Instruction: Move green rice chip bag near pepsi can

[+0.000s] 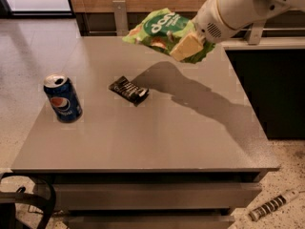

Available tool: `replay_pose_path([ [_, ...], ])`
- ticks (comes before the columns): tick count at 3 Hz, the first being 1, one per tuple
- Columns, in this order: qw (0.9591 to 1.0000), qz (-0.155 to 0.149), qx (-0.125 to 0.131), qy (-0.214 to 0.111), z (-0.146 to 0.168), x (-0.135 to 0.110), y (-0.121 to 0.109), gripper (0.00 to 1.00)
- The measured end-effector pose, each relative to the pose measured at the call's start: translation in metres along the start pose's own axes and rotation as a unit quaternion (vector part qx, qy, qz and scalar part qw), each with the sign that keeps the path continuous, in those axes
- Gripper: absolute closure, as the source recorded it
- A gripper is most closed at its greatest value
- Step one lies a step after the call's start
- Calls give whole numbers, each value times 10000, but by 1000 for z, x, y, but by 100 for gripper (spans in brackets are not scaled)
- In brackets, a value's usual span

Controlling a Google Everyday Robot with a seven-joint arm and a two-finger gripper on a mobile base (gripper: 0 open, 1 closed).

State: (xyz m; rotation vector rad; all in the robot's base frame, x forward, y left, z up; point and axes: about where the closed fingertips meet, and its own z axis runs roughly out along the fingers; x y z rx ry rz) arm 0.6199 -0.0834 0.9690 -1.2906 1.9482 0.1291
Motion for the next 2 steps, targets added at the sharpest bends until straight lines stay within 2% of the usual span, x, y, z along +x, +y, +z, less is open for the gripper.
replay_pose_path([
  [1, 9997, -51, -226, -74, -18, 6, 73, 100],
  [2, 9955, -594, -731, -112, -17, 10, 158, 100],
])
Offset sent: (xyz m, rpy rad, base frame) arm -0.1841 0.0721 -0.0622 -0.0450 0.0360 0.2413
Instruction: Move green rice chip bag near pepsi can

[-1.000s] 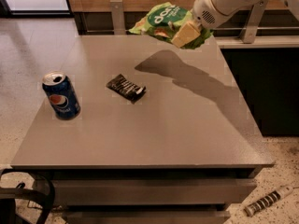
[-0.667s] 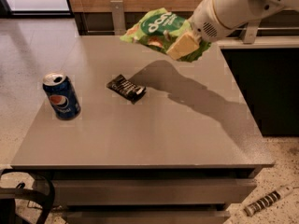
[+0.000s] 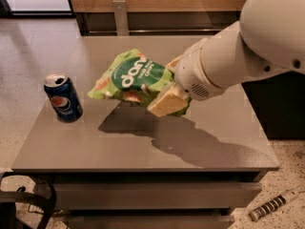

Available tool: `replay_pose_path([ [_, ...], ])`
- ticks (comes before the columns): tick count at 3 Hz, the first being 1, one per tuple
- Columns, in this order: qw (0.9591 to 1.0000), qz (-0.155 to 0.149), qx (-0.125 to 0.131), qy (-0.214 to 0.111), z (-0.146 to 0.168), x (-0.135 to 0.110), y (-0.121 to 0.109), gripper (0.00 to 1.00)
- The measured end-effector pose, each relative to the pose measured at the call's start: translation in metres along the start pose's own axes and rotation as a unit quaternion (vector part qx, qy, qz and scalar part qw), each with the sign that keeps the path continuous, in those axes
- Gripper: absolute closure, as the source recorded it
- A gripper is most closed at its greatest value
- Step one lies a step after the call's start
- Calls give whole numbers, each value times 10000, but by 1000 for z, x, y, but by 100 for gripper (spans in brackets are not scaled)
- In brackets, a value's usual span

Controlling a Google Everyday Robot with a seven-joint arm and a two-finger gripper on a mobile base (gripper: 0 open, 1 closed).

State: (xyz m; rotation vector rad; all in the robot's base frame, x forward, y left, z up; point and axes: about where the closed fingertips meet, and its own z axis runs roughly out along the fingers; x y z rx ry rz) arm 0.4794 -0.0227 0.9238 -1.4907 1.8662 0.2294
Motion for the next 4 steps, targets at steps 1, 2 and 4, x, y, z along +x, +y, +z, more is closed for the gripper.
replay_pose_path([
  [1, 9971, -542, -537, -10, 19, -4, 48, 100],
  [2, 9971, -546, -534, -10, 19, -4, 48, 100],
  [4, 9969, -596, -512, -9, 17, -9, 50, 50],
])
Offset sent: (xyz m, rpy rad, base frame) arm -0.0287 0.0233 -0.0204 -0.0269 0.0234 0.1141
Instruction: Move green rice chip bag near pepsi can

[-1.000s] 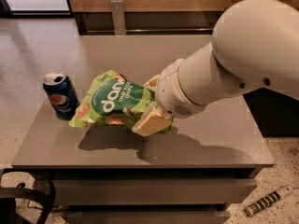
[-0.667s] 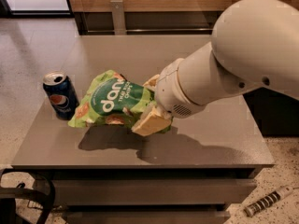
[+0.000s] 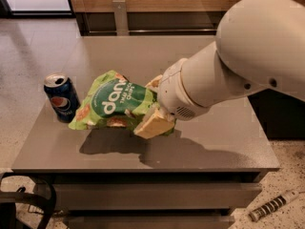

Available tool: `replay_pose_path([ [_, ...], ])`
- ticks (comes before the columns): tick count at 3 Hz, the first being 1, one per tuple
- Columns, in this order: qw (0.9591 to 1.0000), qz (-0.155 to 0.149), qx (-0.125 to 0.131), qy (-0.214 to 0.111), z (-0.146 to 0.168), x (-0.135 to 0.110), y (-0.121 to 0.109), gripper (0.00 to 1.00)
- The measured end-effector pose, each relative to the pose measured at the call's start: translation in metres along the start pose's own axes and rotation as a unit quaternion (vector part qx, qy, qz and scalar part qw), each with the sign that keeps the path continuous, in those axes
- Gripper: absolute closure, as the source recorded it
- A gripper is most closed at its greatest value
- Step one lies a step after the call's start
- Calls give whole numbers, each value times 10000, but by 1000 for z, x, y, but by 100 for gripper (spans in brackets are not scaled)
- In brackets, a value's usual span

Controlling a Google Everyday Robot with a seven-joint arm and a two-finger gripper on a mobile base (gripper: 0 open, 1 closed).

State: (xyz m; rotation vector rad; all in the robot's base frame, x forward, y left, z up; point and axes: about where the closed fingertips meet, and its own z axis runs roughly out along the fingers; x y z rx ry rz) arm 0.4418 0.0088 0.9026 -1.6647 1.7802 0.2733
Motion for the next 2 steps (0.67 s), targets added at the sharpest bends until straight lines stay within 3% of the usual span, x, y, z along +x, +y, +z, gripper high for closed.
replay_pose_path([
  [1, 10000, -24, 9, 2, -1, -2, 1, 21],
  [2, 10000, -42, 15, 3, -1, -4, 1, 1],
])
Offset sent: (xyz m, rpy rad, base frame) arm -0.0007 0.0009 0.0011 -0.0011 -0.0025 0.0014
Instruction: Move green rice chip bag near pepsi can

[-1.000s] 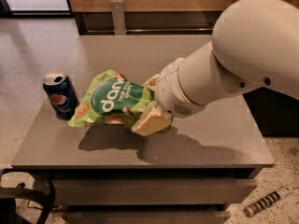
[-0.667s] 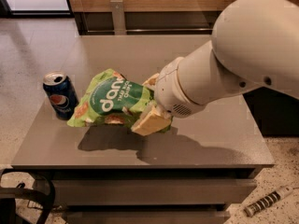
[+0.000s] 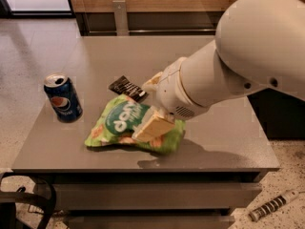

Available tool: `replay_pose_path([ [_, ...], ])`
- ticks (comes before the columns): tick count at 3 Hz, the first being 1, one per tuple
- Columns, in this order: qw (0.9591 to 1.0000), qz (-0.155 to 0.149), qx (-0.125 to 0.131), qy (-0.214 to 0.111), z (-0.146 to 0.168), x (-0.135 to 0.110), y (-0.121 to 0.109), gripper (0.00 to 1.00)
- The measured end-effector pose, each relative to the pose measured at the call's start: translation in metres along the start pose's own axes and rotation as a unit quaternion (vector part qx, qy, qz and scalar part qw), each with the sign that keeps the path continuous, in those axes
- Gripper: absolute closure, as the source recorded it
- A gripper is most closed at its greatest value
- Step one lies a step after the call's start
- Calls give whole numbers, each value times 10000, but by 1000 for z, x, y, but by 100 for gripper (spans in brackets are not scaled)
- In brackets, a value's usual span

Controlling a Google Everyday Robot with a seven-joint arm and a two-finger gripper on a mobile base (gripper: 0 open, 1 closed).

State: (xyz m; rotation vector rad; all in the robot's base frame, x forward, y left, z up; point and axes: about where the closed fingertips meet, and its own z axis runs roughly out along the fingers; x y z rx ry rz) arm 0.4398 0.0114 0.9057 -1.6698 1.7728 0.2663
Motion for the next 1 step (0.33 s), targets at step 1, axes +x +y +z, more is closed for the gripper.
replay_pose_path([
  [1, 10000, -7, 2, 0, 0, -1, 0, 0],
])
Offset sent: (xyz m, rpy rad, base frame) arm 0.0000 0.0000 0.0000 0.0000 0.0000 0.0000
